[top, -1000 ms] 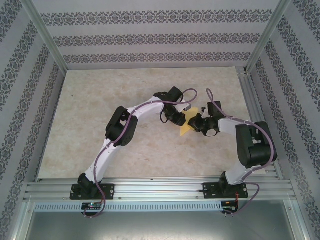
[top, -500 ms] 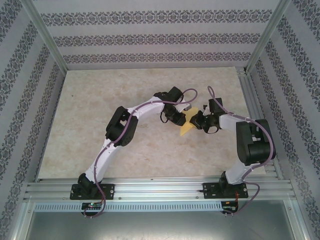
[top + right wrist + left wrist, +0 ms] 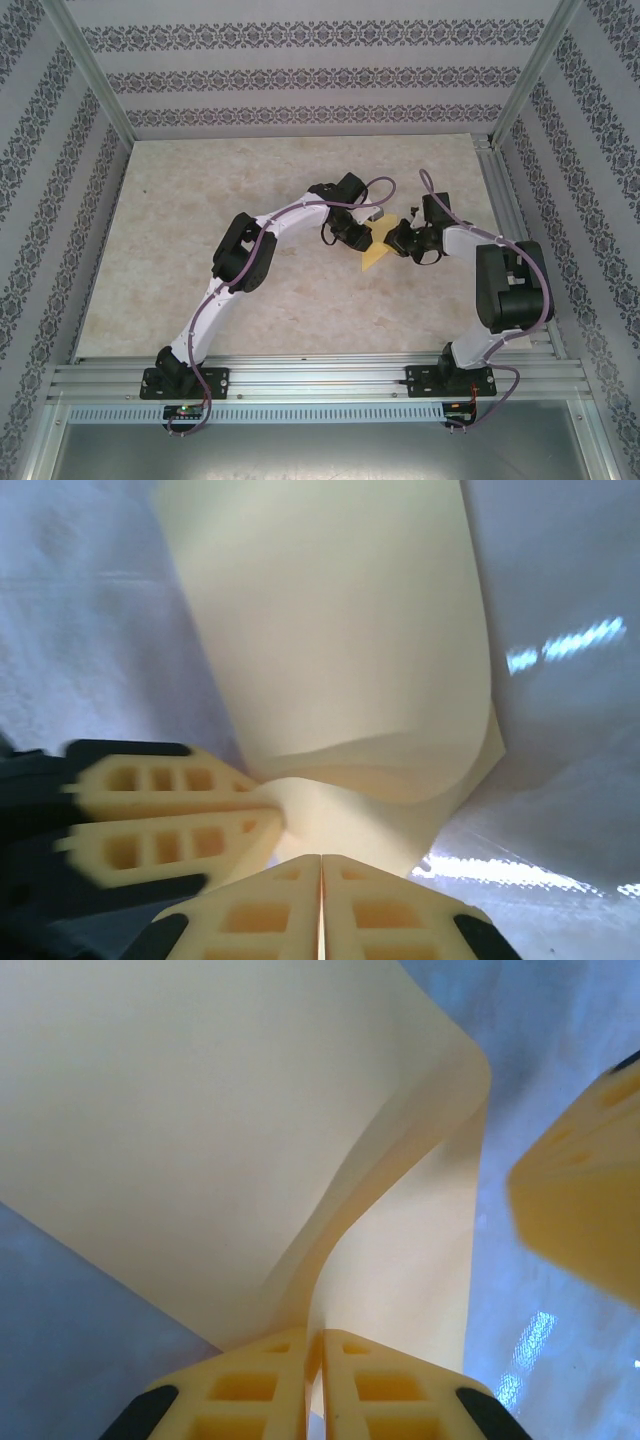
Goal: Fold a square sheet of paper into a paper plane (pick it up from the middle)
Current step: Third fold the triangle at the center of the table.
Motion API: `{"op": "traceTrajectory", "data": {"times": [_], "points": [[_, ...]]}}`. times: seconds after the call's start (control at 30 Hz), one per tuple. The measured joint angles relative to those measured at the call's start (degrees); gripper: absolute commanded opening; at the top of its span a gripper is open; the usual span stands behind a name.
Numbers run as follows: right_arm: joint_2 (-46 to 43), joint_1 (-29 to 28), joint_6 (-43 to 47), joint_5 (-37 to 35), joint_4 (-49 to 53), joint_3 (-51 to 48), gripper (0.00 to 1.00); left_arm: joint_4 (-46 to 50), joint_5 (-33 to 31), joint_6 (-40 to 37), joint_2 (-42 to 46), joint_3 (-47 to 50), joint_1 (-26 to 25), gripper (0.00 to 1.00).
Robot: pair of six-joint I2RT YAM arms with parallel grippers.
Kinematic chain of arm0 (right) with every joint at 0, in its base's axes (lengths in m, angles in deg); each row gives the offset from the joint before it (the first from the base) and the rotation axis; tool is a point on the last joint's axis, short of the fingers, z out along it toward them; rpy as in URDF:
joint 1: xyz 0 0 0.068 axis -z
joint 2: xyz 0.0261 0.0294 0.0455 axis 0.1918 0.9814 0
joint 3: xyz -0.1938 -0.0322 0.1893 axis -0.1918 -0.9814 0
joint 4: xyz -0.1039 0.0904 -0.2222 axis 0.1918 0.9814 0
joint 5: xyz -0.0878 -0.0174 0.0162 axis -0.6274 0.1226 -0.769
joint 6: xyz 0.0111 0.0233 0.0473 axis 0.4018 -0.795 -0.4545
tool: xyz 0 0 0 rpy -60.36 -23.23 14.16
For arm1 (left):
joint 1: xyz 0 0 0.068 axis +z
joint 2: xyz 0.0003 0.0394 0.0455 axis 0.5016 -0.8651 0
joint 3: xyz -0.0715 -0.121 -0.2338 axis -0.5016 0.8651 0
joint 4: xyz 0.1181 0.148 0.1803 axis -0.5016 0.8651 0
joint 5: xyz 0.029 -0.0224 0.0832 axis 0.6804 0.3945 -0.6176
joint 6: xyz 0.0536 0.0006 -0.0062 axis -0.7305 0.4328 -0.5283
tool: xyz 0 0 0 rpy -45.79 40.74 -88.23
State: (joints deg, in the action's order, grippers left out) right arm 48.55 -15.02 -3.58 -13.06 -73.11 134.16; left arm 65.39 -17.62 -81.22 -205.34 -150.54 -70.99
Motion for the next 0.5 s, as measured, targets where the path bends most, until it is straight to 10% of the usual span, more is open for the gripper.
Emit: {"op": "traceTrajectory", "data": {"times": [0.5], "points": [[7.1,0.8,2.6,-0.7,2.3,2.2,0.05,0.2,0.0,0.0,-0.2,-0.3,0.0,0.14]]}}
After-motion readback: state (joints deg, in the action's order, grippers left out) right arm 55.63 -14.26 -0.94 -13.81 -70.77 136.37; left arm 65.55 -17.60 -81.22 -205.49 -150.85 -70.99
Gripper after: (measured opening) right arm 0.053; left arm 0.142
